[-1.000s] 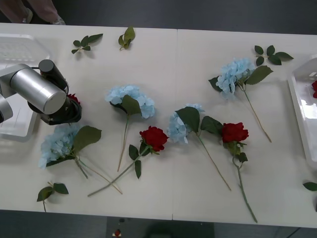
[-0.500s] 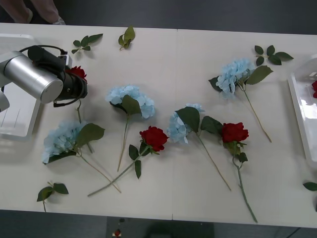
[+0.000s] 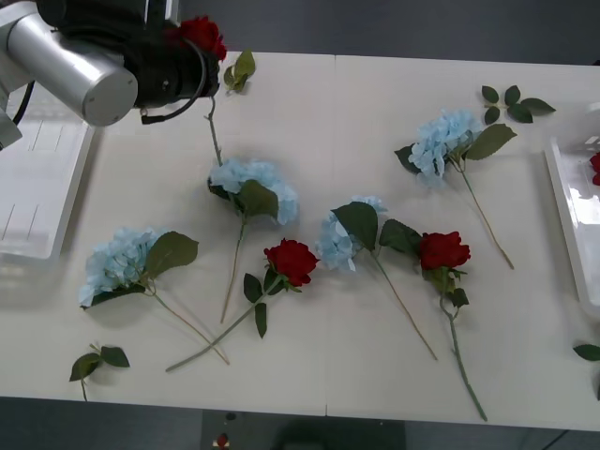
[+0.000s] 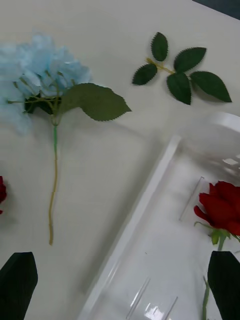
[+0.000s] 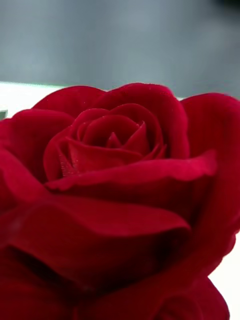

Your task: Put the red flowers into the right box and the blue flowers into the left box

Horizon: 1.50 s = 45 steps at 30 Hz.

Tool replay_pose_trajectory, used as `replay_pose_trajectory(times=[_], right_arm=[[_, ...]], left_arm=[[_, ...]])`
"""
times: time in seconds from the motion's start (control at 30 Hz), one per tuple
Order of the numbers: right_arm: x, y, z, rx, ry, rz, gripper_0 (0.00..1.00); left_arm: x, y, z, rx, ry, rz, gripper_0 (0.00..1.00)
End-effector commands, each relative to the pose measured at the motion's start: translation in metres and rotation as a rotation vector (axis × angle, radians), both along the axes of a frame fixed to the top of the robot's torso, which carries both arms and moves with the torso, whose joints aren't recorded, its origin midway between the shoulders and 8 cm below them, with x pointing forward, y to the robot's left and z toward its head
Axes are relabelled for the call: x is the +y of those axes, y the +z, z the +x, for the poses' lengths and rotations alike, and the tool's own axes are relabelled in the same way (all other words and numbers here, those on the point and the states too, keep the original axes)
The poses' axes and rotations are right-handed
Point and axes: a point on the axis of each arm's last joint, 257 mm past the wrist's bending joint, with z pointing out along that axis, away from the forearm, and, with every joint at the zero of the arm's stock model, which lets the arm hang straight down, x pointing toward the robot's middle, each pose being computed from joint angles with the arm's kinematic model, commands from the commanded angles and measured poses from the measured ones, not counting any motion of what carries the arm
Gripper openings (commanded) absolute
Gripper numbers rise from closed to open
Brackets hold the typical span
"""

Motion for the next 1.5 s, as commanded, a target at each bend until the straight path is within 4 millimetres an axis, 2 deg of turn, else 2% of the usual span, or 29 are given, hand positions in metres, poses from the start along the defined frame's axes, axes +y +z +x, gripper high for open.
replay_pose_trajectory(times=[0.03,0.17,0.27,0.33,0.53,0.67,0.77,0.87,0.9,1.03,1.23,1.5], right_arm=[[0.011,0.039,0.001,-0.112,0.153,-0.069,0.99],[0.038,0.047,0.001,-0.179,0.285,-0.056,0.99],[0.057,0.051,0.0,-0.223,0.361,-0.032,0.99],[0.076,0.057,-0.003,-0.246,0.407,0.029,0.99],[0.106,0.07,-0.012,-0.286,0.491,0.128,0.99],[0.126,0.078,-0.016,-0.314,0.541,0.183,0.99],[0.144,0.085,-0.017,-0.339,0.58,0.216,0.99],[0.154,0.089,-0.017,-0.355,0.602,0.239,0.99],[0.165,0.093,-0.016,-0.373,0.623,0.256,0.99],[0.188,0.099,-0.011,-0.41,0.65,0.288,0.99],[0.213,0.107,-0.002,-0.465,0.662,0.322,0.99],[0.236,0.132,0.007,-0.497,0.675,0.352,0.99]], left_arm=[[-0.054,0.092,-0.01,-0.137,-0.113,-0.112,0.0],[-0.089,0.135,-0.023,-0.189,-0.184,-0.19,0.0],[-0.104,0.153,-0.029,-0.211,-0.21,-0.216,0.0],[-0.121,0.167,-0.033,-0.227,-0.234,-0.236,0.0],[-0.149,0.187,-0.034,-0.264,-0.258,-0.256,0.0],[-0.177,0.2,-0.031,-0.292,-0.276,-0.316,0.0],[-0.198,0.215,-0.028,-0.311,-0.284,-0.378,0.0],[-0.207,0.224,-0.028,-0.319,-0.284,-0.402,0.0],[-0.217,0.233,-0.027,-0.323,-0.284,-0.423,0.0],[-0.235,0.249,-0.026,-0.328,-0.287,-0.475,0.0],[-0.255,0.257,-0.035,-0.338,-0.318,-0.534,0.0],[-0.28,0.26,-0.05,-0.331,-0.359,-0.579,0.0]])
